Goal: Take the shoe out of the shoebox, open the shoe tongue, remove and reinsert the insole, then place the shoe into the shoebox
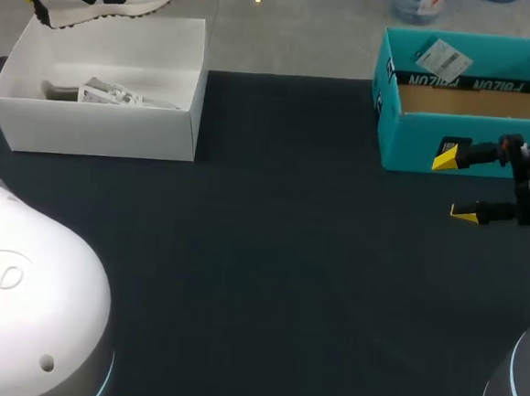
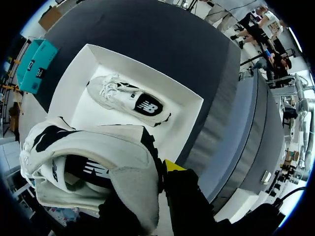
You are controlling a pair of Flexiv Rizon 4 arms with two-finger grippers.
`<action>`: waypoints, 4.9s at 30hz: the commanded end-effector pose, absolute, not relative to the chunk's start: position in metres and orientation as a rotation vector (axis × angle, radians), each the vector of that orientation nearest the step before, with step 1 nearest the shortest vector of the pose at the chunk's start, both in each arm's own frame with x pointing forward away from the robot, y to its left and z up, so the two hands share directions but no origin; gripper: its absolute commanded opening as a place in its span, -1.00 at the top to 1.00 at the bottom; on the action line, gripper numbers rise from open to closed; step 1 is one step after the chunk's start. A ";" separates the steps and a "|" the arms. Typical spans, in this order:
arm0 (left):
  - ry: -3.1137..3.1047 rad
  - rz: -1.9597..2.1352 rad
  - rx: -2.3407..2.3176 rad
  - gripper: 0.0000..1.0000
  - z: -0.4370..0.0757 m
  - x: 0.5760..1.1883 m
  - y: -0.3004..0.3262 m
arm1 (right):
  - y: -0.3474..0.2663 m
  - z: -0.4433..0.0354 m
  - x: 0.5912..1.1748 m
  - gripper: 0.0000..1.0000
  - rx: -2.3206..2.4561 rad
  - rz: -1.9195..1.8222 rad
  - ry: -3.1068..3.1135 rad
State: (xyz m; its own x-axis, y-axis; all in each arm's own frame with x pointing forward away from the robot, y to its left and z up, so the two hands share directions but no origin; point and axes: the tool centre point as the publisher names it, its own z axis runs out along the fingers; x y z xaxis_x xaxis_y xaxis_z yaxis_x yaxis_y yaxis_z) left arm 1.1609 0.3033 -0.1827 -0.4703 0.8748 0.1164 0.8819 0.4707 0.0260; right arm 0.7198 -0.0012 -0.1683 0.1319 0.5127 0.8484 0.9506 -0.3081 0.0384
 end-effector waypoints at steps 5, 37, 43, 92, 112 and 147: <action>-2.349 -0.136 -1.995 1.00 -0.183 1.152 0.305 | 0.000 -0.168 0.719 -1.00 -1.893 -1.081 -1.404; -2.291 -0.238 -2.089 1.00 -0.194 1.161 0.305 | 0.000 -0.168 0.719 -1.00 -1.893 -1.081 -1.404; -2.232 -0.189 -2.169 1.00 -0.205 1.165 0.305 | 0.000 -0.168 0.719 -1.00 -1.893 -1.081 -1.404; -2.219 -0.207 -2.230 1.00 -0.376 1.232 0.324 | 0.000 -0.168 0.719 -1.00 -1.893 -1.081 -1.404; -2.185 -0.134 -2.246 -1.00 -0.363 1.233 0.326 | 0.000 -0.168 0.719 -1.00 -1.893 -1.081 -1.404; -2.257 -0.062 -2.206 -1.00 -0.265 1.185 0.314 | 0.000 -0.168 0.719 -1.00 -1.893 -1.081 -1.404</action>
State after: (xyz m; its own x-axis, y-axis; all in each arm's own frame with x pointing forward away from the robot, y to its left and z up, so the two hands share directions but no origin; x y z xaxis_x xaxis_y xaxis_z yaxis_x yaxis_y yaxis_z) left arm 1.1925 0.3155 -0.2645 -0.0234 0.9996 0.0126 0.9996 0.0232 0.0169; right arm 0.7198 -0.0012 -0.1684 0.1319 0.5126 0.8484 0.9506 -0.3081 0.0384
